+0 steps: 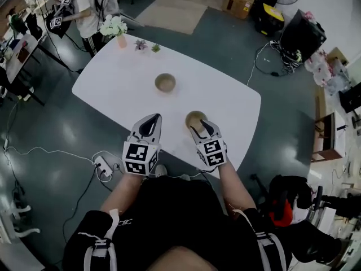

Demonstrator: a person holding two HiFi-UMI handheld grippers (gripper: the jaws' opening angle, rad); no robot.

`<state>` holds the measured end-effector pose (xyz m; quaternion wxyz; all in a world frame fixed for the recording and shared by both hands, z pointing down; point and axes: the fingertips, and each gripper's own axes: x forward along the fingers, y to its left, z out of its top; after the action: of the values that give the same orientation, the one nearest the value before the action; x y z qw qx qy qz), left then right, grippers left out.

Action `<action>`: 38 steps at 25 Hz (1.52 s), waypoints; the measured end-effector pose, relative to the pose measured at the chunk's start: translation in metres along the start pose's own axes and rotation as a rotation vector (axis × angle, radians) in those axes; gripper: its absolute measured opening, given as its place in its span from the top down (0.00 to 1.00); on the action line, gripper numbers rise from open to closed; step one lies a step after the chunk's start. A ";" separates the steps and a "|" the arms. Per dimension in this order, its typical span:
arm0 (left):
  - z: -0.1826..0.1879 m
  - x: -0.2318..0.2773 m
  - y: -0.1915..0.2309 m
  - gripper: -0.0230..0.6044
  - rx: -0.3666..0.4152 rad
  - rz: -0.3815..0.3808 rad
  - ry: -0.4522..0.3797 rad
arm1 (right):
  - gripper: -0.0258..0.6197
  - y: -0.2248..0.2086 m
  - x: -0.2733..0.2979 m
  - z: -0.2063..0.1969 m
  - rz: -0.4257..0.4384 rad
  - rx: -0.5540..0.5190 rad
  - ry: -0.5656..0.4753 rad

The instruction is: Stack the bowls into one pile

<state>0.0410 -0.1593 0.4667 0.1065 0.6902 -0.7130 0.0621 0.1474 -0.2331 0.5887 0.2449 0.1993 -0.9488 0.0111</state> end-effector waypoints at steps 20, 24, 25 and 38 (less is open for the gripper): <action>-0.027 -0.035 0.050 0.94 -0.035 0.168 0.046 | 0.64 0.010 0.071 -0.130 0.055 -0.483 0.469; -0.032 -0.040 0.055 0.94 -0.044 0.190 0.047 | 0.84 0.000 0.075 -0.132 -0.017 -0.567 0.489; -0.033 -0.041 0.055 0.94 -0.046 0.194 0.047 | 0.86 0.000 0.075 -0.130 -0.028 -0.575 0.483; -0.036 -0.048 0.071 0.94 -0.064 0.220 0.039 | 0.90 -0.003 0.080 -0.084 -0.071 -0.595 0.404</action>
<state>-0.0262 -0.1012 0.4945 0.1348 0.6027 -0.7838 0.0641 0.1232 -0.2552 0.7000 0.4752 0.1457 -0.8353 -0.2349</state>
